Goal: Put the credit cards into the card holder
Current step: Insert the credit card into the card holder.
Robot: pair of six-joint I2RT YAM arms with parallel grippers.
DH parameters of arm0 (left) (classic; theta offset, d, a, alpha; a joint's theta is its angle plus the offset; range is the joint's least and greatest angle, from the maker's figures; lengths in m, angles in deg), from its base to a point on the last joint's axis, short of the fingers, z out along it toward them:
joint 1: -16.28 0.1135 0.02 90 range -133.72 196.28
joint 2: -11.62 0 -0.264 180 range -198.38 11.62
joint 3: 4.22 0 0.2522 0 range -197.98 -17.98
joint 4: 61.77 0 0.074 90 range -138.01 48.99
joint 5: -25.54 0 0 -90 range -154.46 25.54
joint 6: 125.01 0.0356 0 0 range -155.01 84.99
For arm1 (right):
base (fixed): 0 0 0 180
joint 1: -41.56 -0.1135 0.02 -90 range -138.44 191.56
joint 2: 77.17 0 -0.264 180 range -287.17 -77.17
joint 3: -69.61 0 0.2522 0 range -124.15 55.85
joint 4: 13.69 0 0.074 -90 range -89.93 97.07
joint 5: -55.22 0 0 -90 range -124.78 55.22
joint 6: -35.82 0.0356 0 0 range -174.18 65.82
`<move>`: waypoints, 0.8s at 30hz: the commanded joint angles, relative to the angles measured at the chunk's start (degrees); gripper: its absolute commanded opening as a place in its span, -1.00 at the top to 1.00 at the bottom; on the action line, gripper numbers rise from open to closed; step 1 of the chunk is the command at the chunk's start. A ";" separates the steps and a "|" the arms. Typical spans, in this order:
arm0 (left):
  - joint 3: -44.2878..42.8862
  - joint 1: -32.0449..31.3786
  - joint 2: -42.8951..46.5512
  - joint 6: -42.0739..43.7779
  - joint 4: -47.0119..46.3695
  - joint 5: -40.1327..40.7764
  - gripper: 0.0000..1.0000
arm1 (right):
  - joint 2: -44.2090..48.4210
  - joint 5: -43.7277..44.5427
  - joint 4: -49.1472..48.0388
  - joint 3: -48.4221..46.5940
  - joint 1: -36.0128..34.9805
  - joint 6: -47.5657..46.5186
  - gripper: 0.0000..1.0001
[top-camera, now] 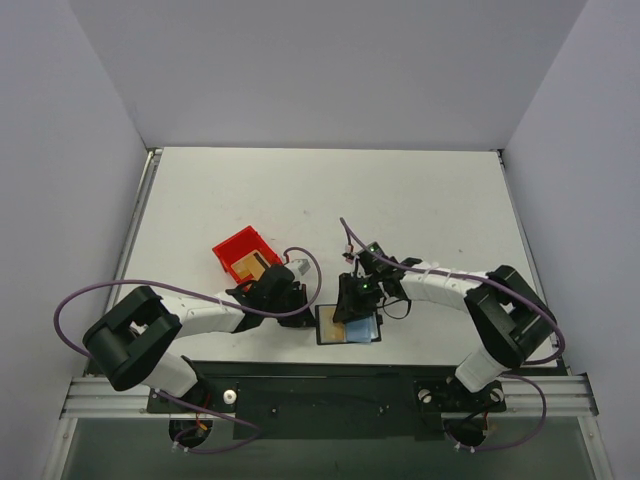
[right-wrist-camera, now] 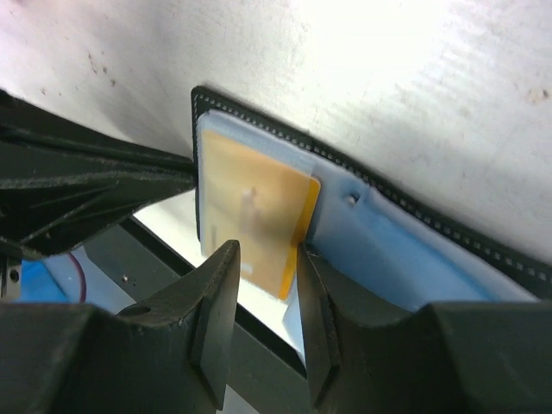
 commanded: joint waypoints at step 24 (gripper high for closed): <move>-2.39 0.09 -2.04 0.89 -2.22 -1.59 1.00 | 24.77 19.64 15.35 11.85 10.86 1.97 0.21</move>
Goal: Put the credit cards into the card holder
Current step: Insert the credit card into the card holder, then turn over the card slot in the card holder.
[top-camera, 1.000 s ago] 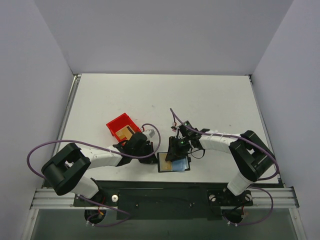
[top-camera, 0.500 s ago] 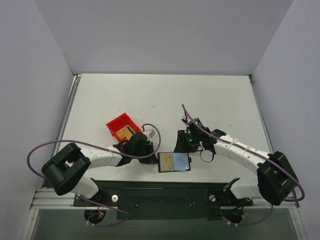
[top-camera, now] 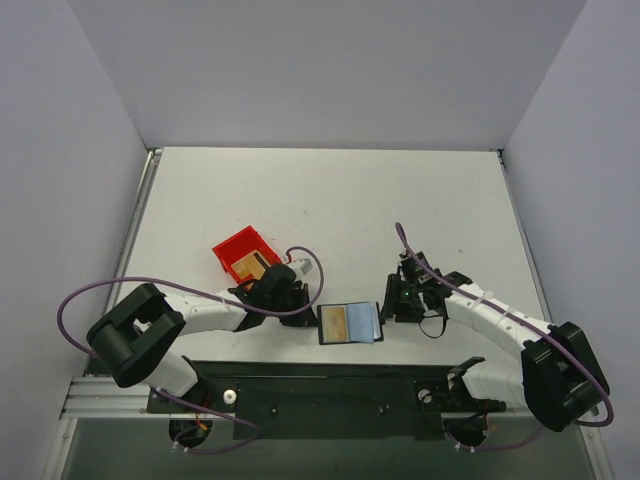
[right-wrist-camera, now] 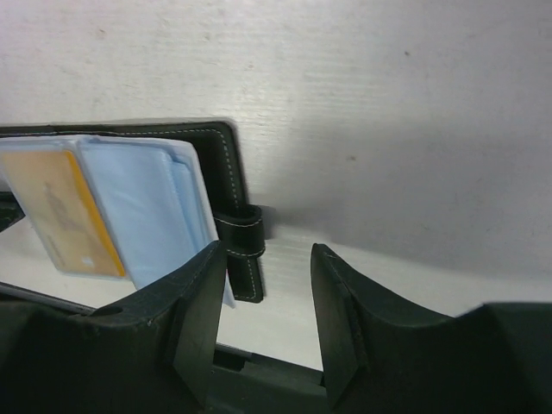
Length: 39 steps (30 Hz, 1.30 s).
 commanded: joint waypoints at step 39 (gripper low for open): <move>-2.85 0.01 -2.15 0.84 -1.72 -1.14 1.00 | 16.18 -16.12 -11.20 6.13 8.34 2.27 1.00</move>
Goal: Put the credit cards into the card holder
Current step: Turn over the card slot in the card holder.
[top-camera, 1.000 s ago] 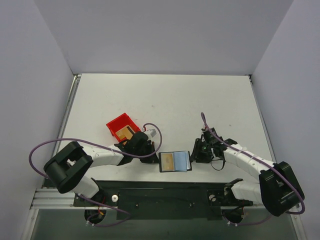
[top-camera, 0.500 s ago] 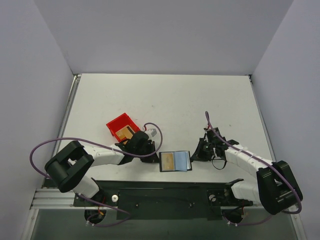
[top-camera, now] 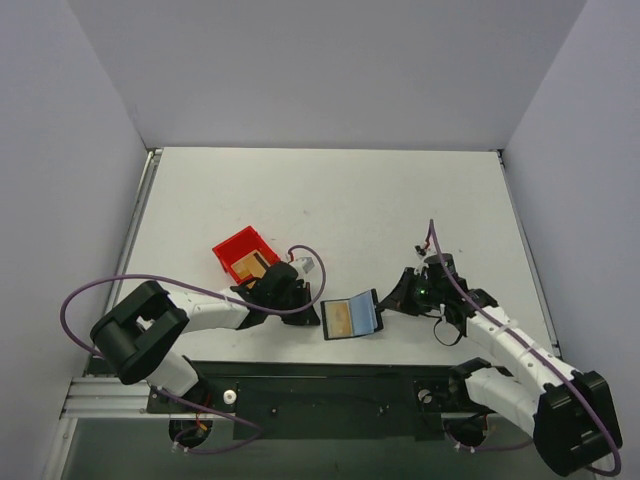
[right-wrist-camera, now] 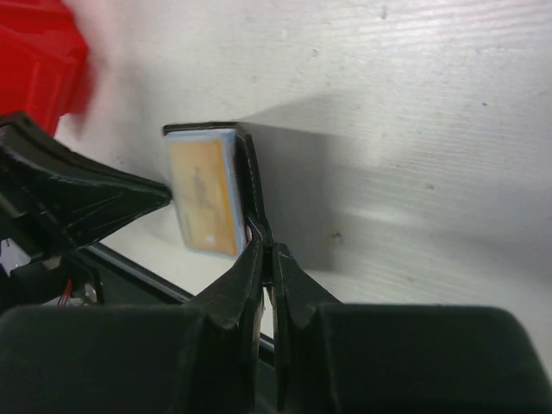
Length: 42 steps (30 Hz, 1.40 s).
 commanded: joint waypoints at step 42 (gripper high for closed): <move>0.24 0.18 5.98 0.96 4.13 2.43 1.00 | -31.40 -14.86 -33.92 -8.86 -14.45 8.35 1.00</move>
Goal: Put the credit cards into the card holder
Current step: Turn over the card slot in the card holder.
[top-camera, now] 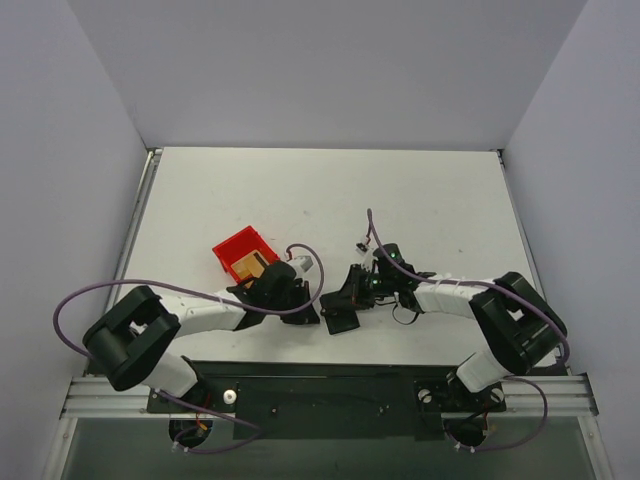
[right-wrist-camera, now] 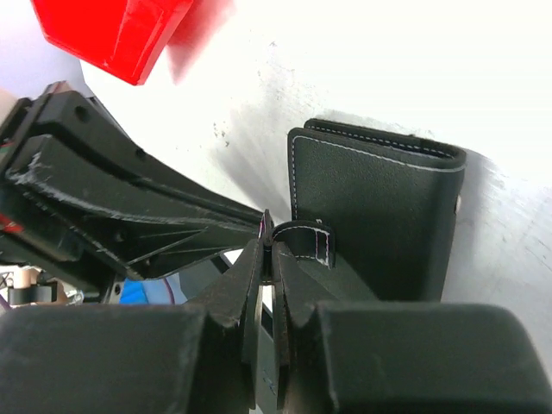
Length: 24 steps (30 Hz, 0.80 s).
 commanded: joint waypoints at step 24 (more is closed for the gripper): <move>-5.78 0.88 18.97 1.26 20.04 15.26 1.00 | 0.27 -0.70 -1.92 -5.62 -3.03 -4.75 0.27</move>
